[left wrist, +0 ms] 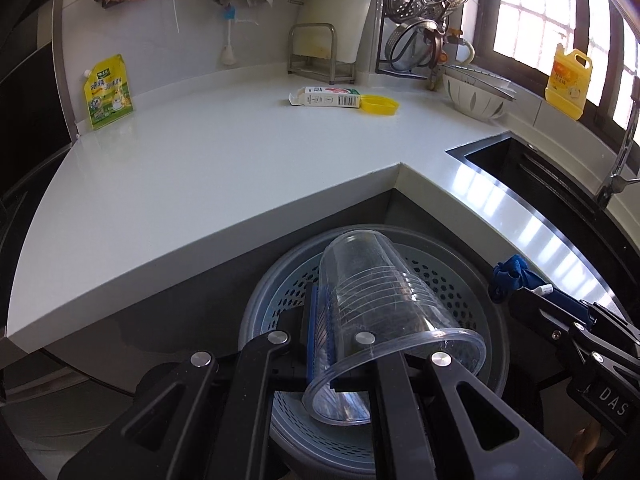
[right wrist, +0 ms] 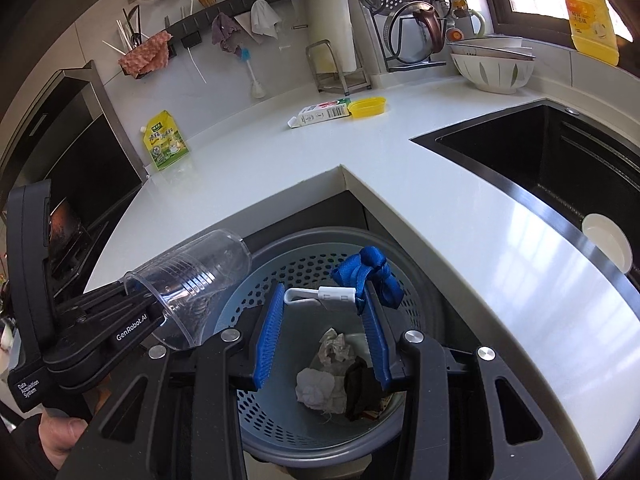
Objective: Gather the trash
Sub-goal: 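Open both tools to drop the cup and strap into the basket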
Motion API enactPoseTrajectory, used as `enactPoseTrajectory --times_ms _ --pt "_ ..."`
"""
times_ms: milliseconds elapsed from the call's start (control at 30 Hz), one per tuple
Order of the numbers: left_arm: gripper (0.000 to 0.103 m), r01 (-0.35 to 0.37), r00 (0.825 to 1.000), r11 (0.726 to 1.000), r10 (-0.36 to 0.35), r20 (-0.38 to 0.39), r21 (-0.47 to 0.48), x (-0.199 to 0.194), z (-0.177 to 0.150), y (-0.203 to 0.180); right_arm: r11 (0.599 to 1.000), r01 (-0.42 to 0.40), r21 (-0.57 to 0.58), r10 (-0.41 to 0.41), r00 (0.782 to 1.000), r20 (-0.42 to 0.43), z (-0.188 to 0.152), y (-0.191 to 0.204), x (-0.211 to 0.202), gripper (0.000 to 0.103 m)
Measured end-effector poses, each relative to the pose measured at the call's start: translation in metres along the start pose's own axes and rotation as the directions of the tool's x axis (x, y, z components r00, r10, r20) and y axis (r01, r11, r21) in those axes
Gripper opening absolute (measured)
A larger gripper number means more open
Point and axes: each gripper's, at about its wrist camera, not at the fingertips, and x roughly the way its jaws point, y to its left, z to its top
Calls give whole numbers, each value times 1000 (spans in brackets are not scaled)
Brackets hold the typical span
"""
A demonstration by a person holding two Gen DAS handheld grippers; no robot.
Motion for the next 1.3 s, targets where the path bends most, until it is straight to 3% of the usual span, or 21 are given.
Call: enactPoseTrajectory --times_ms 1000,1300 --pt "8 -24 996 1000 23 -83 -8 24 -17 4 998 -48 31 50 996 -72 -21 -5 23 39" --pt "10 -27 996 1000 27 -87 1 25 -17 2 998 -49 45 51 998 -46 -19 -7 16 56"
